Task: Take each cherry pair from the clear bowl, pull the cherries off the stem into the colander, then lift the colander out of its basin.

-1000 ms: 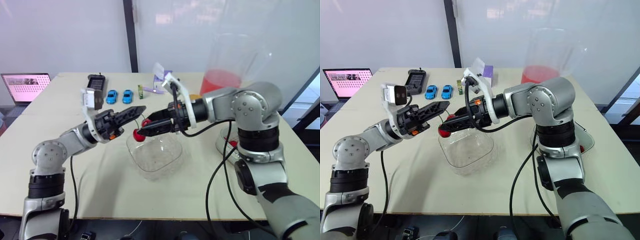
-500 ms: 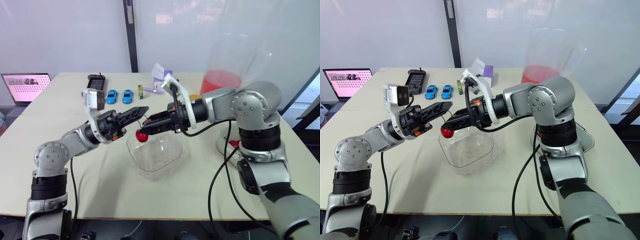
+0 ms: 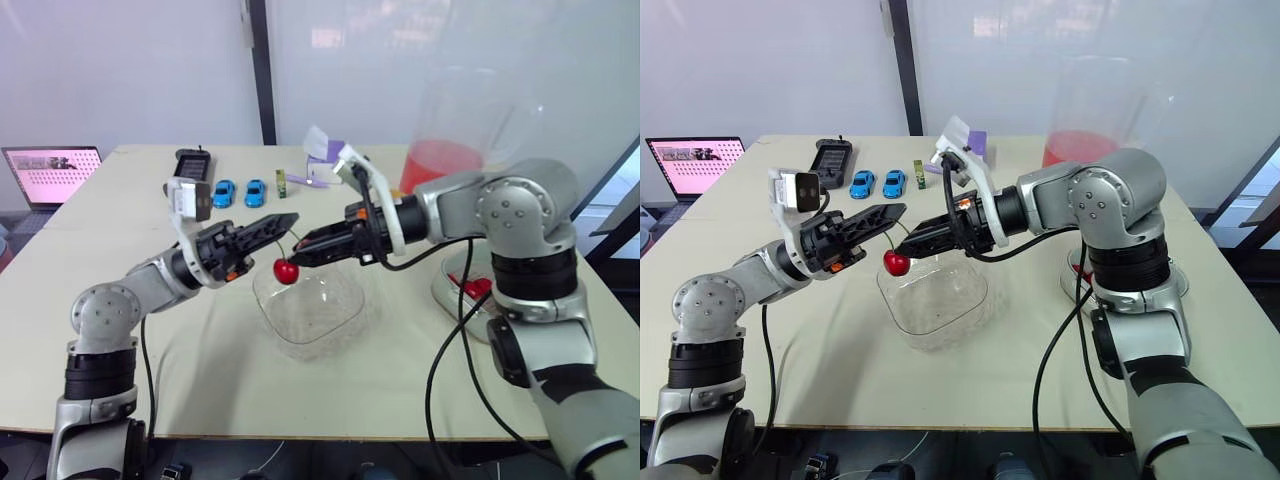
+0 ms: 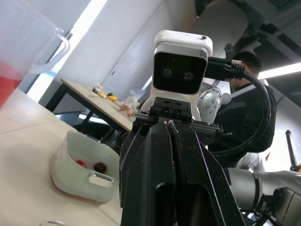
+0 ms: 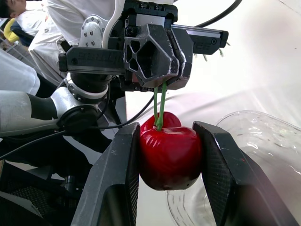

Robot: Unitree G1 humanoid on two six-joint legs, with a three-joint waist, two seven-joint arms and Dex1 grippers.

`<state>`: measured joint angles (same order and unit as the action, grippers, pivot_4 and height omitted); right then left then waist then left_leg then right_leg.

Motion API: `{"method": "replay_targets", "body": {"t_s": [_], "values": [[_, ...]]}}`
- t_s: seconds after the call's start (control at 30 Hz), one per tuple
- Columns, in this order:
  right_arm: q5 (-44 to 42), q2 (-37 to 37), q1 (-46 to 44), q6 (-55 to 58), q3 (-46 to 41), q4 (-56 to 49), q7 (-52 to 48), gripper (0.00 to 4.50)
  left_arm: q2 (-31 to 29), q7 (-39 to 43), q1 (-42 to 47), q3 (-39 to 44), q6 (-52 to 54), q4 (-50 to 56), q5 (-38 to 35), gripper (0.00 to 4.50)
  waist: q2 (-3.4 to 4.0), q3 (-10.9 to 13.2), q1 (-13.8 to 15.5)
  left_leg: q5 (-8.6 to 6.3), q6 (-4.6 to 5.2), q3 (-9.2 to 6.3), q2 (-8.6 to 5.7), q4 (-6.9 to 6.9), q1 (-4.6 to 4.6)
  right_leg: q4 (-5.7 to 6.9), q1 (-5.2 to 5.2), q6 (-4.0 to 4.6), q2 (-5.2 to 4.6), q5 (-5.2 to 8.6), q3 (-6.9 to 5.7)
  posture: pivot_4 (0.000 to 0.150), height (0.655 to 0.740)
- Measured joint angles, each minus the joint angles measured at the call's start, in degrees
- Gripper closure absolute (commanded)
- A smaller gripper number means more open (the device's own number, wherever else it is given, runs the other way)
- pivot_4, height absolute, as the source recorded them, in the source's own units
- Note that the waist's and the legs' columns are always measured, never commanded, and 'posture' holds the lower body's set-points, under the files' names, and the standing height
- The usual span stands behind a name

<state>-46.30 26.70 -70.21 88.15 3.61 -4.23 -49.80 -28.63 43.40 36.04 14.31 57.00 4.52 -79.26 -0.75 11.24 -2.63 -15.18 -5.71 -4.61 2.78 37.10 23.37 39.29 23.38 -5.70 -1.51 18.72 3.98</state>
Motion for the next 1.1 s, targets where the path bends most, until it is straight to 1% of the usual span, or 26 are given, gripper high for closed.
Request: {"method": "replay_targets", "body": {"t_s": [0.07,0.17,0.2,0.23,0.47,0.57,0.8,0.97,1.1], "values": [[0.0,0.0,0.0,-0.1,0.1,0.0,0.1,2.65,0.1,-0.1,0.0,0.0,0.0,0.0,0.0,4.50,0.00,0.0,0.0,0.00,0.00,0.00,0.00,0.00,0.00,0.00,0.00,0.00,0.00,0.00,0.00,0.150,0.7400],[0.0,0.0,0.0,-0.3,0.4,0.0,0.4,3.39,0.1,-0.1,0.1,0.0,0.0,-0.1,0.0,4.50,0.00,0.0,0.0,0.00,0.00,0.00,0.00,0.00,0.00,0.00,0.00,0.00,0.00,0.00,0.00,0.150,0.7400],[0.0,0.0,0.0,-0.3,0.4,0.0,0.5,3.56,0.2,-0.2,0.1,0.0,0.0,-0.1,0.0,4.50,0.00,0.0,0.0,0.00,0.00,0.00,0.00,0.00,0.00,0.00,0.00,0.00,0.00,0.00,0.00,0.150,0.7400],[0.0,0.0,0.0,-0.3,0.4,0.0,0.6,3.63,0.2,-0.2,0.1,0.0,0.0,-0.1,0.0,4.50,0.00,0.0,0.0,0.00,0.00,0.00,0.00,0.00,0.00,0.00,0.00,0.00,0.00,0.00,0.00,0.150,0.7400],[-0.6,0.1,0.0,-0.3,0.4,0.0,0.4,3.66,0.6,-0.4,0.1,0.0,0.0,-0.1,-0.1,4.50,0.00,0.0,0.0,0.00,0.00,0.00,0.00,0.00,0.00,0.00,0.00,0.00,0.00,0.00,0.00,0.150,0.7400],[-1.3,1.2,0.0,-0.3,0.4,-0.5,0.1,3.66,0.9,-0.8,-0.1,0.0,0.1,0.1,-0.2,4.50,0.00,0.0,0.0,0.00,0.00,0.00,0.00,0.00,0.00,-0.01,0.00,0.00,0.00,0.00,0.00,0.150,0.7400],[-3.5,7.7,4.1,0.2,3.9,-5.8,-2.8,3.66,1.7,-2.1,-0.7,1.4,0.0,0.1,-1.4,4.50,0.00,0.0,0.0,0.00,0.01,0.00,0.00,0.00,0.01,-0.06,-0.01,0.00,0.00,0.00,0.00,0.150,0.7400],[-3.5,11.7,4.1,-1.2,6.3,-6.8,-5.0,3.66,2.6,-3.2,-0.7,2.3,-0.1,0.1,-2.1,4.50,-0.01,0.0,0.1,0.00,0.01,0.00,0.00,0.00,0.02,-0.08,-0.01,0.00,0.00,0.00,0.00,0.150,0.7400],[-2.6,17.1,2.3,-4.2,6.8,-5.2,-7.8,3.66,3.0,-4.1,-1.5,2.5,-0.2,0.6,-2.6,4.50,0.00,0.0,0.2,0.00,0.01,0.01,-0.02,0.00,0.03,-0.10,-0.01,-0.01,-0.03,0.00,0.01,0.150,0.7400]]}}
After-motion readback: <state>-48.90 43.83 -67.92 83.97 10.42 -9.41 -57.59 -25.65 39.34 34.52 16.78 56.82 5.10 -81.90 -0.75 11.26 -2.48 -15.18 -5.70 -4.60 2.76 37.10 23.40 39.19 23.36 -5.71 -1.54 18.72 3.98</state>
